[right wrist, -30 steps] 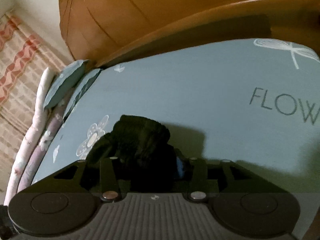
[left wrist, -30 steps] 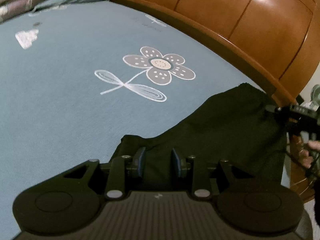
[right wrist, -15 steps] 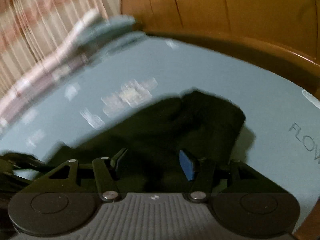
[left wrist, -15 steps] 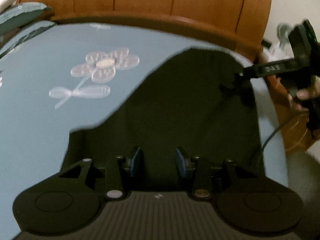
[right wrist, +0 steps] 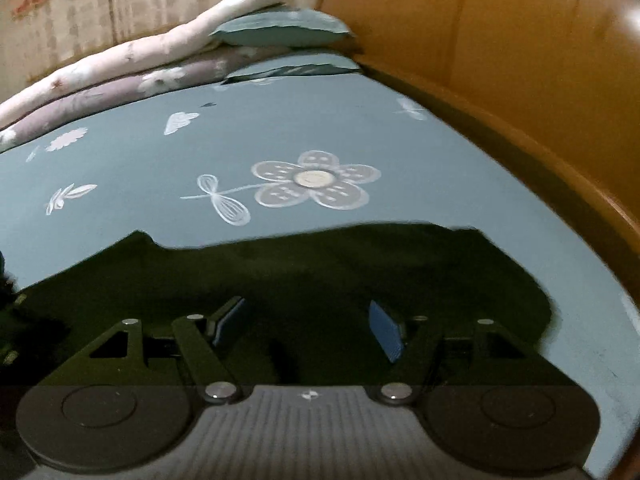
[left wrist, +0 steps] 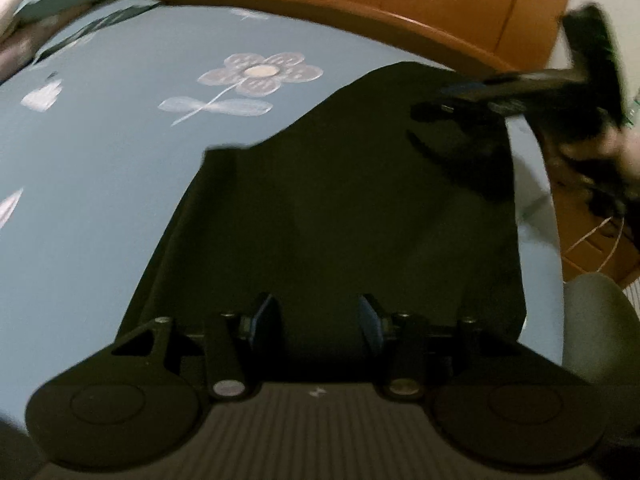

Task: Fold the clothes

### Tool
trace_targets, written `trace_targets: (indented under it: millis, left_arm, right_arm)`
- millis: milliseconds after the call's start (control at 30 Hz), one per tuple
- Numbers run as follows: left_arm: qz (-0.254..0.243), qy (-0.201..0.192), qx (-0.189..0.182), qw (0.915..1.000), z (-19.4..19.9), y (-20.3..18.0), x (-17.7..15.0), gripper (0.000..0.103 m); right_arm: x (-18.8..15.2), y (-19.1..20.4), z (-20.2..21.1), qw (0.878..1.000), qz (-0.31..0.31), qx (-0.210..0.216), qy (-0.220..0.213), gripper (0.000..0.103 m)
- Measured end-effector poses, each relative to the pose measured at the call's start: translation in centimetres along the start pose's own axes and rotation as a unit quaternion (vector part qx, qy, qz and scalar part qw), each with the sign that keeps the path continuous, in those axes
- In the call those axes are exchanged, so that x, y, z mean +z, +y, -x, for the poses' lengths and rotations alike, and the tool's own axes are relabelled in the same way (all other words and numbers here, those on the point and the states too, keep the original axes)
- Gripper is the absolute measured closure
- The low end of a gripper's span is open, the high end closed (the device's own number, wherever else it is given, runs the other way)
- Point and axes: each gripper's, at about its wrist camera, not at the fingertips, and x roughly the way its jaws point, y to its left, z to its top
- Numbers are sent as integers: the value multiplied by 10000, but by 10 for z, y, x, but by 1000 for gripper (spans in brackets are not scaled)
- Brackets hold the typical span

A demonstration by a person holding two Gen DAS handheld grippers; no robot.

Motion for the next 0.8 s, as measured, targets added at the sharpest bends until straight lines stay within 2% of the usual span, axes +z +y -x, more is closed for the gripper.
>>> trace_targets:
  millis: [67, 167, 233, 333, 367, 433, 533, 567, 600, 667, 700, 733, 767, 800]
  left_arm:
    - [157, 27, 50, 9999, 4, 4, -12, 55]
    - [298, -19, 58, 9995, 11, 11, -21, 52]
    - [408, -71, 93, 9991, 16, 16, -23, 53]
    - [527, -219, 201, 9982, 23, 24, -22, 53]
    - [562, -219, 237, 9979, 23, 28, -22, 53]
    - [682, -104, 340, 9970, 16, 36, -22, 53]
    - [707, -231, 497, 9960, 19, 44, -19, 53]
    - [710, -291, 548, 9955, 21, 46, -18, 58]
    - [713, -351, 598, 9950, 23, 48, -17, 58]
    - [578, -578, 612, 9948, 32, 51, -14, 60]
    - [493, -704, 609, 9944, 37, 52, -13, 67]
    - [420, -765, 606, 9943, 41, 55, -11, 84]
    - [365, -751, 603, 9947, 40, 58, -8, 88]
    - [301, -729, 600, 9951, 39, 61, -6, 89]
  right_arm:
    - [3, -5, -25, 9998, -52, 36, 211, 31]
    - [-1, -18, -46, 9993, -226, 18, 306, 31]
    - [5, -18, -40, 9988, -358, 4, 348, 31]
    - [15, -4, -14, 9993, -333, -76, 178, 27]
    - [15, 3, -7, 9995, -266, 5, 150, 23]
    - [13, 16, 4, 9997, -114, 138, 140, 21]
    - [-1, 27, -16, 9982, 35, 54, 604, 20]
    - [-6, 28, -24, 9969, -25, -52, 785, 20]
    - [-9, 28, -27, 9961, -87, -159, 861, 20]
    - [-9, 31, -17, 9967, -221, -121, 771, 20]
    - [-9, 33, -8, 9973, -310, -54, 661, 19]
    - [-9, 35, 4, 9977, -425, -10, 533, 19]
    - [-11, 37, 14, 9977, -522, -5, 436, 18]
    - [-13, 39, 22, 9975, -596, -18, 372, 18]
